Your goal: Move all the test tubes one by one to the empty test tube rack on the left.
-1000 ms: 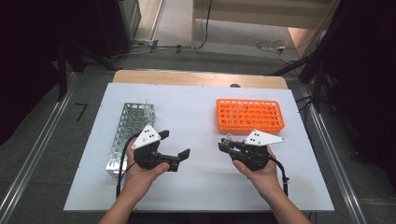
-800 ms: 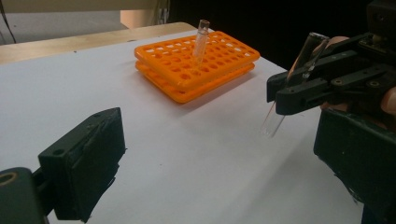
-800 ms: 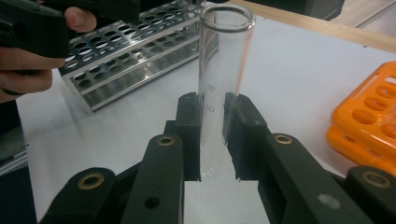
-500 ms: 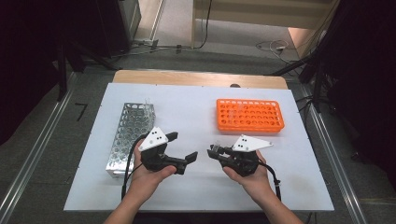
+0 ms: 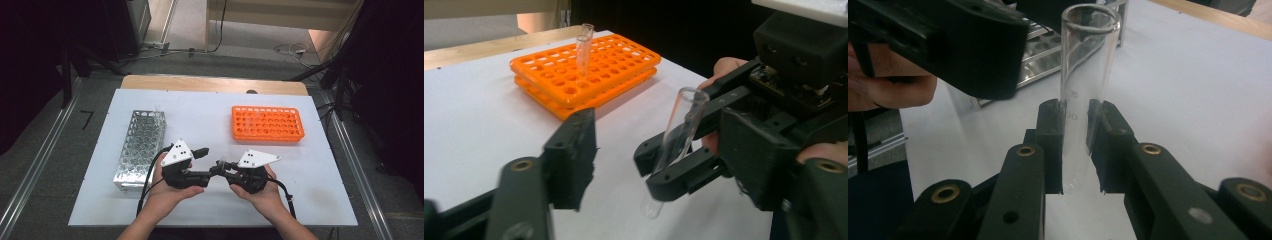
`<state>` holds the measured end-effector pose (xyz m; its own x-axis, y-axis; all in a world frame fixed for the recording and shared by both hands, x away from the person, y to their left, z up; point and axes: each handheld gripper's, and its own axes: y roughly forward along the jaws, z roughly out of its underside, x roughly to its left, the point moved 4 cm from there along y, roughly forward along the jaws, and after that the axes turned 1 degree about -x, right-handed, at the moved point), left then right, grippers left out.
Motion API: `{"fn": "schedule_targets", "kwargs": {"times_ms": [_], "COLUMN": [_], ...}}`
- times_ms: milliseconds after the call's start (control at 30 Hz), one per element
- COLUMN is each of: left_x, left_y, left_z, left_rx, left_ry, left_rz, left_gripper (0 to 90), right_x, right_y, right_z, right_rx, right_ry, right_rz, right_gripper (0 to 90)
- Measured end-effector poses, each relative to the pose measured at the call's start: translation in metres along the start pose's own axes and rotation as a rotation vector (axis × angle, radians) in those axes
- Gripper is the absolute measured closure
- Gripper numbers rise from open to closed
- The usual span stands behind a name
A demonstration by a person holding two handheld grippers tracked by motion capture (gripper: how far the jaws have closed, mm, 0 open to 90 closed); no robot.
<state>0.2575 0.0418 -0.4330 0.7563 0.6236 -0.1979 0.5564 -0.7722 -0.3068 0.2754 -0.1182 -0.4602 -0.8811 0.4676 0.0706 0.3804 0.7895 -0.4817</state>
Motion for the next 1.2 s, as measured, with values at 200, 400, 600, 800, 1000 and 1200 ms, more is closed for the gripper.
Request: {"fn": "schedule_targets", "kwargs": {"times_ms": [200, 400, 600, 800, 1000, 1200], "left_x": [-0.007, -0.009, -0.009, -0.009, -0.009, -0.006], "left_y": [0.003, 0.004, 0.003, 0.003, 0.002, 0.001], "left_z": [0.000, 0.000, 0.000, 0.000, -0.001, -0.002], "left_rx": [0.009, 0.010, 0.006, 0.001, -0.002, -0.005], "left_ry": [0.034, 0.048, 0.057, 0.067, 0.078, 0.079], "left_rz": [0.027, 0.031, 0.029, 0.028, 0.020, 0.001], "left_gripper": [53.2, 64.2, 69.8, 73.6, 74.9, 75.1], "right_x": [0.007, 0.011, 0.012, 0.012, 0.012, 0.013], "right_y": [0.005, 0.006, 0.006, 0.006, 0.005, 0.006], "right_z": [0.000, -0.001, -0.002, -0.002, -0.002, -0.002], "right_rx": [0.009, 0.013, 0.012, 0.013, 0.010, 0.019], "right_ry": [-0.014, -0.027, -0.026, -0.025, -0.025, -0.026], "right_rz": [-0.011, -0.023, -0.028, -0.028, -0.033, -0.045], "right_gripper": [74.0, 74.0, 74.0, 74.0, 73.9, 60.3]}}
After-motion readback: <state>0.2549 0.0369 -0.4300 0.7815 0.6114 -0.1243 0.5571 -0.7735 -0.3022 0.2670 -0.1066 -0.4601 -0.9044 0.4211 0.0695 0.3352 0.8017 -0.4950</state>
